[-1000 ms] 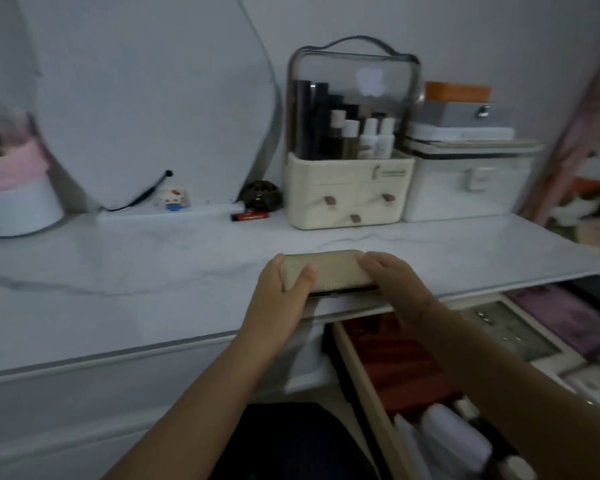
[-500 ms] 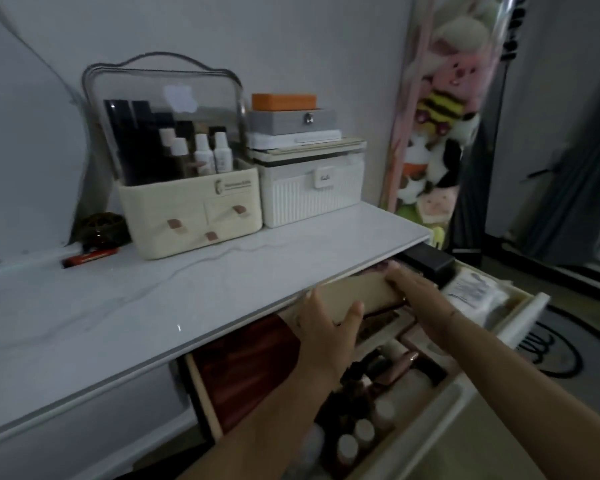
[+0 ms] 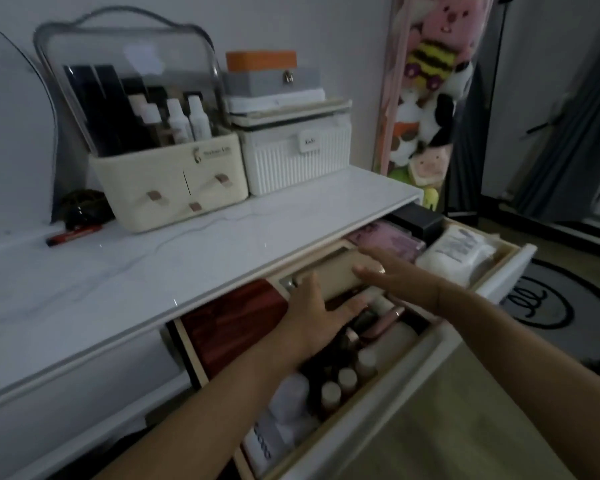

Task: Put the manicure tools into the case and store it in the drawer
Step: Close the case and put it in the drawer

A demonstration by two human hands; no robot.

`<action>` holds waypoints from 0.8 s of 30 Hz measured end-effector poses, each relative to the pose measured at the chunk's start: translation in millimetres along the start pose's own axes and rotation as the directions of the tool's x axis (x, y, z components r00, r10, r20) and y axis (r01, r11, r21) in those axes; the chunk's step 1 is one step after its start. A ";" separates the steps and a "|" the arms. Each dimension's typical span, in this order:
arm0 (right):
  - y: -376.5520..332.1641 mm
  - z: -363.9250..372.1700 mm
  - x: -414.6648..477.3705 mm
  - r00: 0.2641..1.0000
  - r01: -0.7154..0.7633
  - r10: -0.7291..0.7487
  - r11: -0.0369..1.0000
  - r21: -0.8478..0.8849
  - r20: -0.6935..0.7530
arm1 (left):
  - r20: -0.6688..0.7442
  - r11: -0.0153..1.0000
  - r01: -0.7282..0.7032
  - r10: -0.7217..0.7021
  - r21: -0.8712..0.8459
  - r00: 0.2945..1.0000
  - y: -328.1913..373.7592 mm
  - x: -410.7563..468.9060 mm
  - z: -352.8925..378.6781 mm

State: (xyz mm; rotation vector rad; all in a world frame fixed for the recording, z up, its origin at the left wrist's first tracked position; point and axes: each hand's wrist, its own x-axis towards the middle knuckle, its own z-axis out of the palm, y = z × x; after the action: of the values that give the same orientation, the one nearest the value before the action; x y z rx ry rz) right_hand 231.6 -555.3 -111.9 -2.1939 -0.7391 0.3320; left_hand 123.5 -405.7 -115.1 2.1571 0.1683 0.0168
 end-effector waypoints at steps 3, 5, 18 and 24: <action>-4.3 -7.1 -33.4 0.980 0.128 -0.093 0.971 -0.200 0.177 | 0.164 0.953 -0.102 0.056 0.286 0.985 0.2 -23.6 0.5; -4.0 -8.4 -55.8 0.961 0.139 -0.060 0.949 -0.282 0.269 | 0.263 0.917 -0.151 0.052 0.370 0.963 -2.1 -41.6 0.3; 3.8 18.2 -74.5 0.986 0.165 -0.137 0.902 -0.398 0.099 | 0.169 0.804 -0.183 0.104 0.566 0.980 -26.5 -63.2 -10.0; 3.2 42.4 -35.8 0.968 0.117 -0.201 0.890 -0.441 -0.149 | -0.051 0.689 -0.071 0.154 0.721 0.987 -47.7 -50.6 -41.2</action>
State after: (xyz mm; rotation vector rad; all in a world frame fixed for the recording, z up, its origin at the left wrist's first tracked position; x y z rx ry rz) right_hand 185.1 -553.3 -142.4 -2.5076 -0.9477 -0.1444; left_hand 64.7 -351.9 -128.8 2.9668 0.1102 0.1656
